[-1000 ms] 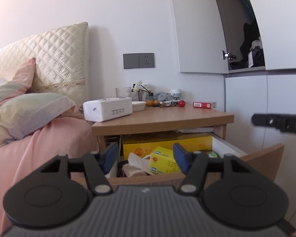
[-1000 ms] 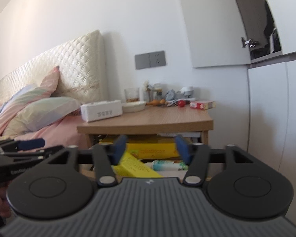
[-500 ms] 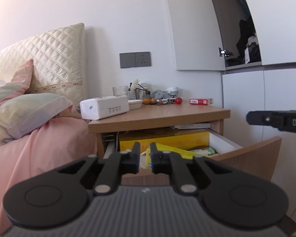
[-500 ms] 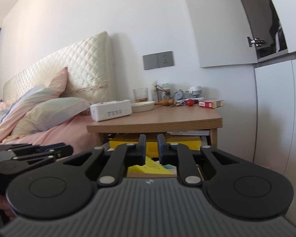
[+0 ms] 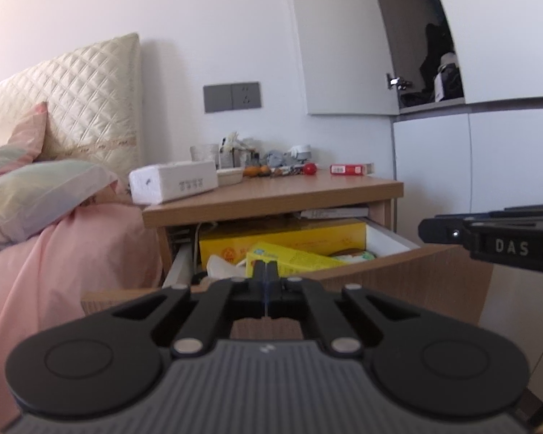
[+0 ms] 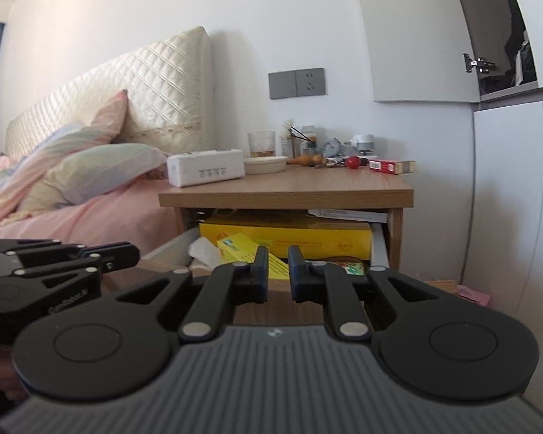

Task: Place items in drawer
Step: 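Bring the closed left gripper against the drawer front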

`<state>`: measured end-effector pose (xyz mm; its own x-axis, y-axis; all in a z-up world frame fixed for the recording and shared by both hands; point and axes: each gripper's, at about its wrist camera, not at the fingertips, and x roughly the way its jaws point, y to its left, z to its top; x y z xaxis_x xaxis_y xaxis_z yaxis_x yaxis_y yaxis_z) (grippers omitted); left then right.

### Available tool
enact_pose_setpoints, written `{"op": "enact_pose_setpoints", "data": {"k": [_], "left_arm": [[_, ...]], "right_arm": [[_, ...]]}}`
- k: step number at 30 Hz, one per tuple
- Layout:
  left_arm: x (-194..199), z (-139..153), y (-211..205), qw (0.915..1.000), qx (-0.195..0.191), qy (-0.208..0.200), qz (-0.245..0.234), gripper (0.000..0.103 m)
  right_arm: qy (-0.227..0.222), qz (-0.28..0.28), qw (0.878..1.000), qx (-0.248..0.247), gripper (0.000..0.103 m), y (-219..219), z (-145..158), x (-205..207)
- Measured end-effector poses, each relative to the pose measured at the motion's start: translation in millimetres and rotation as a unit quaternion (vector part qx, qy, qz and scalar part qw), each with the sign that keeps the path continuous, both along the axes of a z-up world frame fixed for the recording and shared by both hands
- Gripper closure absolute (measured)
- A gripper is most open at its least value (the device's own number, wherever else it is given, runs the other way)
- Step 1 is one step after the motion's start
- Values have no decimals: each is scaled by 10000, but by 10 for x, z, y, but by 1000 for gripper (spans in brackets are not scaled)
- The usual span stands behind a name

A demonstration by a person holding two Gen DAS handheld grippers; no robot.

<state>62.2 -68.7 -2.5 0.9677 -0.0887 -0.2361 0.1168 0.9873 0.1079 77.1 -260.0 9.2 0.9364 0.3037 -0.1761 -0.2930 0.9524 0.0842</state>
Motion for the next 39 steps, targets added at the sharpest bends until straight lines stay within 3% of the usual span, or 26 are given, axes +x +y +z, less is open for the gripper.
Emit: {"op": "enact_pose_setpoints", "data": {"k": [3,16,23,29,39], "left_arm": [[29,-25,15,9998,-103,146,-44,102],[24,-55,116,9996,-184,78,187,102],[-49,-121,90,9997,-121,43,208,102],[-20,-176,63,9997,-30,129,207,102],[-5,-220,11,9998,-45,88,176,102]], "right_arm": [[69,-130,9999,55,88,-23,-30,1],[43,-198,9998,-18,88,37,-120,-75],[86,-270,9994,199,89,8,-211,-185],[250,-311,9990,201,89,-52,-240,-122],[997,-391,9917,707,89,-180,-408,40]]}}
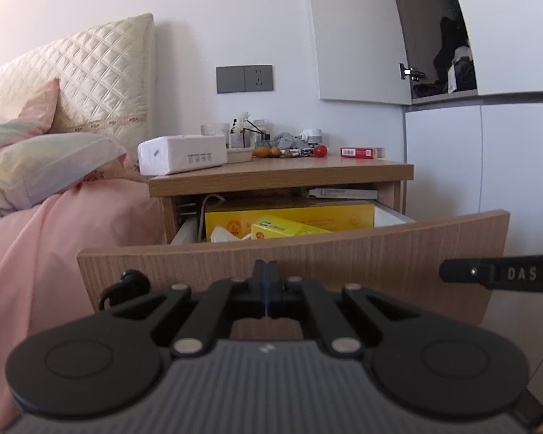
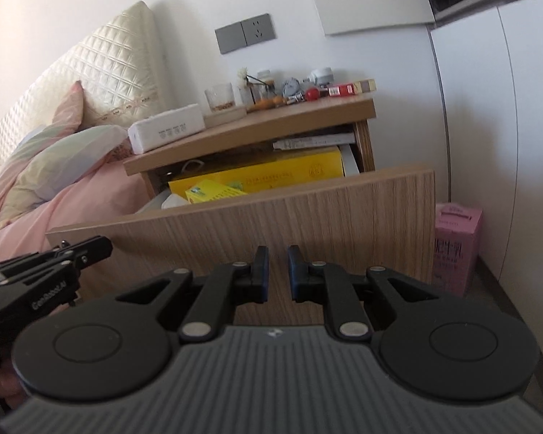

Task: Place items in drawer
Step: 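Bring the closed left gripper against the drawer front, then push the drawer front with the left gripper to shut the drawer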

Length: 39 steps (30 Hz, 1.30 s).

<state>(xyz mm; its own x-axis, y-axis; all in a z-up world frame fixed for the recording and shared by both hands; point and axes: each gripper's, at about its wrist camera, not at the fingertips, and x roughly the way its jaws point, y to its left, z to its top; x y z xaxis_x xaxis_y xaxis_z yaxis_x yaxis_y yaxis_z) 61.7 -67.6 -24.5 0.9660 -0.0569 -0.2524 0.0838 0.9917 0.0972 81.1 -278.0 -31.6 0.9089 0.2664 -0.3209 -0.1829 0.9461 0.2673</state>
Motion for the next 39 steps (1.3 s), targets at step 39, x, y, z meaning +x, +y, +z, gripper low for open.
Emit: {"op": "enact_pose_setpoints", "data": {"k": [39], "left_arm": [[401,-11,-68,9998,207,52,-35,100]], "right_arm": [[-383,-139,9990,-209,90,161,202,275]]}}
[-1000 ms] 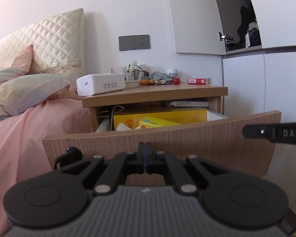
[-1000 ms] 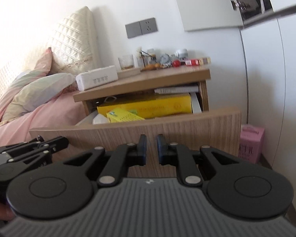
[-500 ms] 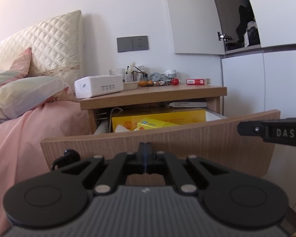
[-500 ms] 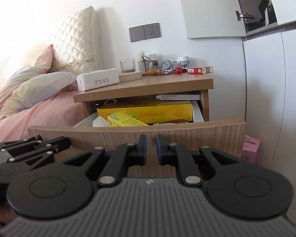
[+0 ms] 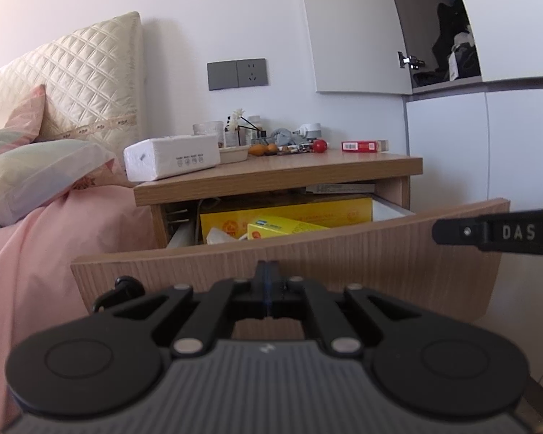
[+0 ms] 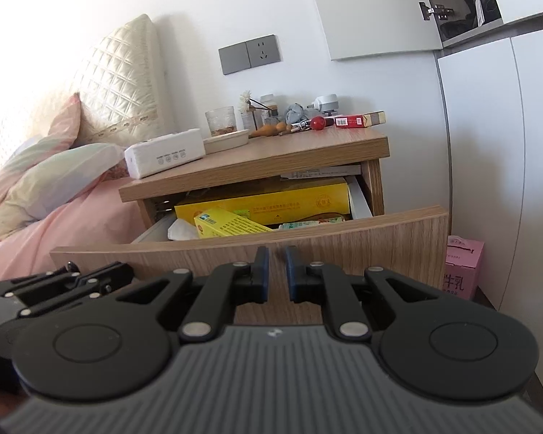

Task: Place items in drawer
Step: 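Push the drawer front with the left gripper to shut the drawer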

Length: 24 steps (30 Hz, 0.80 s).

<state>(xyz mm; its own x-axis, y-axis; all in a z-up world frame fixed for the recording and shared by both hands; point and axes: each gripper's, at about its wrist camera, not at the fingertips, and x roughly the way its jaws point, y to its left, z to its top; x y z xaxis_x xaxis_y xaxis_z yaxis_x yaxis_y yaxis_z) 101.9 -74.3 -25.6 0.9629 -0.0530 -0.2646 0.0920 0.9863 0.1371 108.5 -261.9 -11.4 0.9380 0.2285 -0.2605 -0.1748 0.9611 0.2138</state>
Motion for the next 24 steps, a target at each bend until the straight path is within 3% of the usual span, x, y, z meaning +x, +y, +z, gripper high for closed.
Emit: {"op": "enact_pose_setpoints", "data": {"k": [24], "left_arm": [[706,23,-16,9998,125,130,91,100]], "right_arm": [[-95,34,9992,-381,90,69,-8,640]]}}
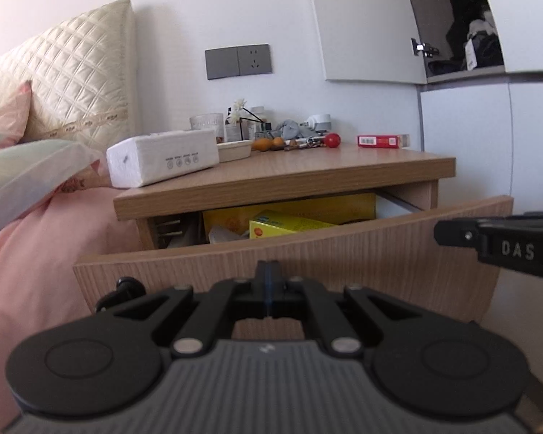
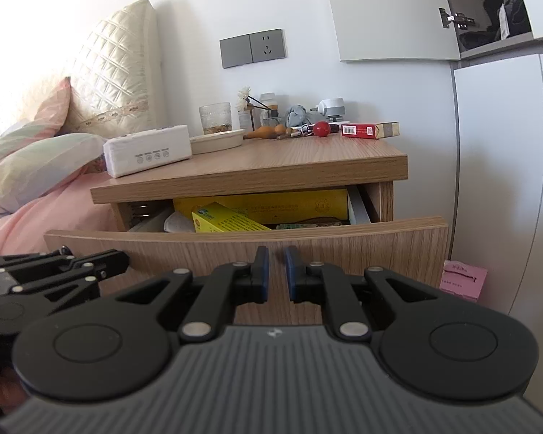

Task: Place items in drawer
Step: 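Push the drawer front with the left gripper to shut the drawer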

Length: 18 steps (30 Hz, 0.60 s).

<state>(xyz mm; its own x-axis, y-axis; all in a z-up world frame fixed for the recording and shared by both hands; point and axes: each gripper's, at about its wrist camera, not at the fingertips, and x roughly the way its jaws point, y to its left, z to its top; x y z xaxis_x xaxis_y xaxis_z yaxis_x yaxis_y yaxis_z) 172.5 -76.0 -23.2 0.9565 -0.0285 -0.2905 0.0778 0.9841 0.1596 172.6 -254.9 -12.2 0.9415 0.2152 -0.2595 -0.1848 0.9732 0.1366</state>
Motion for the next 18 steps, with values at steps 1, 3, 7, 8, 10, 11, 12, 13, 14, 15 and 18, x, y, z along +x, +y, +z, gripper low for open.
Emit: {"op": "enact_pose_setpoints", "data": {"k": [1,3,7,8,10,11,12,13,14,15,18], "left_arm": [[36,-8,-8,10000,44,-21,7,100],[102,-30,-18,9999,102,-72,19,100],[222,-41,-24,9999,133,-89,23,100],[247,-42,-26,9999,133,-89,24,100],[297,-42,-27,9999,122,-87,26,100],[324,-39,-23,9999,103,-78,22,100],[354,-31,-12,10000,52,-54,12,100],[384,-22,3,10000,-4,-28,-1,100],[413,-17,13,10000,-35,-10,-14,100],[440,-16,18,10000,-39,-4,-23,100],[522,-24,42,9999,-158,-17,-36,100]], "right_arm": [[-24,6,10000,-32,90,5,-5,35],[-70,16,9999,-91,90,14,-15,104],[-133,19,9998,-144,91,21,-30,226],[-146,16,9998,-156,91,24,-34,250],[-172,11,9997,-173,91,30,-41,296],[-185,9,9997,-162,91,30,-45,319],[-197,8,9997,-151,91,29,-49,341],[-208,10,9997,-140,91,25,-52,365],[-219,11,9997,-136,91,23,-54,388],[-234,13,9996,-145,91,23,-58,412],[-293,16,9994,-199,91,29,-71,481]]}}
